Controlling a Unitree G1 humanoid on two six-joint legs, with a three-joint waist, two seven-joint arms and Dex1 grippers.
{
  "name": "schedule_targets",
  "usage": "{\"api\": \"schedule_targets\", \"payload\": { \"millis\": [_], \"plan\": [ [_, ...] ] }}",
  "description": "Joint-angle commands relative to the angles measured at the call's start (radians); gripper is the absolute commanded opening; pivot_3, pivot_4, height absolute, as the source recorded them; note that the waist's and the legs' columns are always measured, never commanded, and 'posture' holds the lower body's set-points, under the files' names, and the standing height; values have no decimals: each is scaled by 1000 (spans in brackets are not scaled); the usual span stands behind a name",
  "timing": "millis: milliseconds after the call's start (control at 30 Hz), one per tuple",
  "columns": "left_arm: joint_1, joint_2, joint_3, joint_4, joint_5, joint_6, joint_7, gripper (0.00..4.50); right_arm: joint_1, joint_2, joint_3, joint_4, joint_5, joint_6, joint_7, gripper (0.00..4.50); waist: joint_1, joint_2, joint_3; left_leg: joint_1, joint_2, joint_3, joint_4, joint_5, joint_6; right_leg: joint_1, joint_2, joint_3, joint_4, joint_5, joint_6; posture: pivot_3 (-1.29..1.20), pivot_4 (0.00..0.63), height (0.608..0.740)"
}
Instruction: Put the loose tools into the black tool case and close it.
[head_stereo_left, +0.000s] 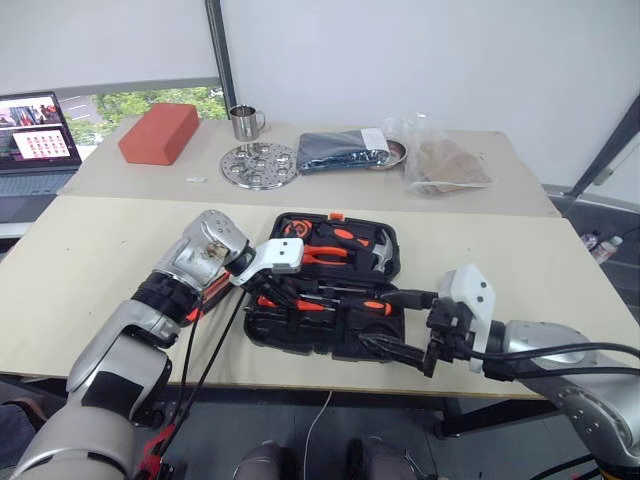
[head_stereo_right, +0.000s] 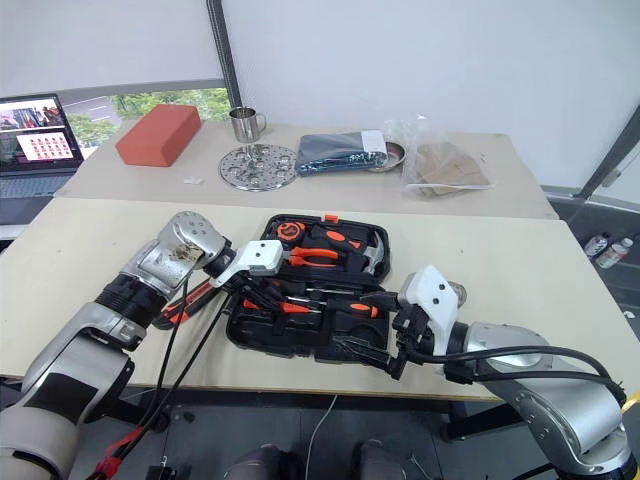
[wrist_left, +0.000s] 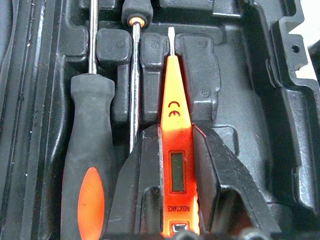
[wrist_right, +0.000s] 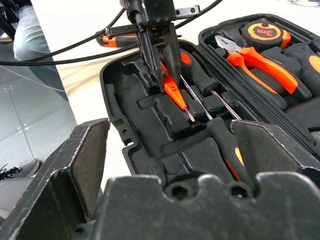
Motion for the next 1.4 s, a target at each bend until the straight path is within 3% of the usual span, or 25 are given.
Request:
{"api": "schedule_targets", "payload": {
  "millis": [33,100,200,233,333,400,433,600,633,867,1167,1400],
  "plan": [
    [18,0,25,-6,4,-20,-9,402,-19,8,-22,-11,2,-21,-5,4500,0,0,0,0,0,0,0,0,0,0,0,0,0,0,0,0,150,736],
    [24,4,42,-18,-7,-17,-10,1419,-20,8,-22,-10,2,-19,-4,4500,-1,0,0,0,0,0,0,0,0,0,0,0,0,0,0,0,150,736],
    [38,53,94,-78,-98,6,-43,2565,-16,4,-28,-11,6,-14,-2,4500,0,0,0,0,0,0,0,0,0,0,0,0,0,0,0,0,150,736],
    [50,93,113,-114,-179,40,-47,2798,-11,3,-32,-13,9,-12,-2,4500,-1,0,0,-1,0,0,1,0,0,0,0,0,0,0,0,0,150,736],
    [82,170,137,-177,-325,95,-47,2798,0,0,-40,-17,14,-11,0,4500,-8,0,0,-1,1,-1,1,0,0,-1,0,0,1,0,0,0,150,736],
    [113,169,188,-170,-361,138,-47,2244,7,1,-39,-17,12,-12,-1,4500,-8,1,0,-1,1,-1,1,0,0,0,0,0,1,0,0,0,150,736],
    [133,155,214,-158,-359,118,-38,2048,8,2,-37,-17,10,-12,-2,4500,-5,1,-1,1,0,-1,1,0,0,1,-1,0,1,0,0,0,150,736],
    [186,47,270,-85,-314,6,75,218,-3,6,-28,-7,8,-10,-4,4500,9,1,-1,0,0,-2,6,-1,2,3,-1,0,1,1,2,0,150,736],
    [193,27,270,-68,-303,-16,88,65,-4,6,-28,-5,8,-10,-3,4500,9,1,-1,-1,0,-2,8,-1,3,3,-1,0,1,1,3,0,150,736],
    [206,-54,249,43,-198,-139,183,65,-6,6,-27,1,12,-7,-1,4500,7,1,-1,-3,-1,-3,9,-2,5,3,0,0,1,3,4,0,150,736],
    [289,-26,209,75,-100,-267,162,65,-14,18,-22,17,15,-2,-9,4500,2,2,-3,-1,-1,-2,9,-2,5,4,0,1,1,3,4,0,150,736],
    [329,-12,233,45,-101,-296,175,65,-31,27,-11,51,7,-8,0,4500,-8,5,-5,11,0,-4,6,-4,7,17,-2,1,-1,3,4,0,150,736]
  ]
}}
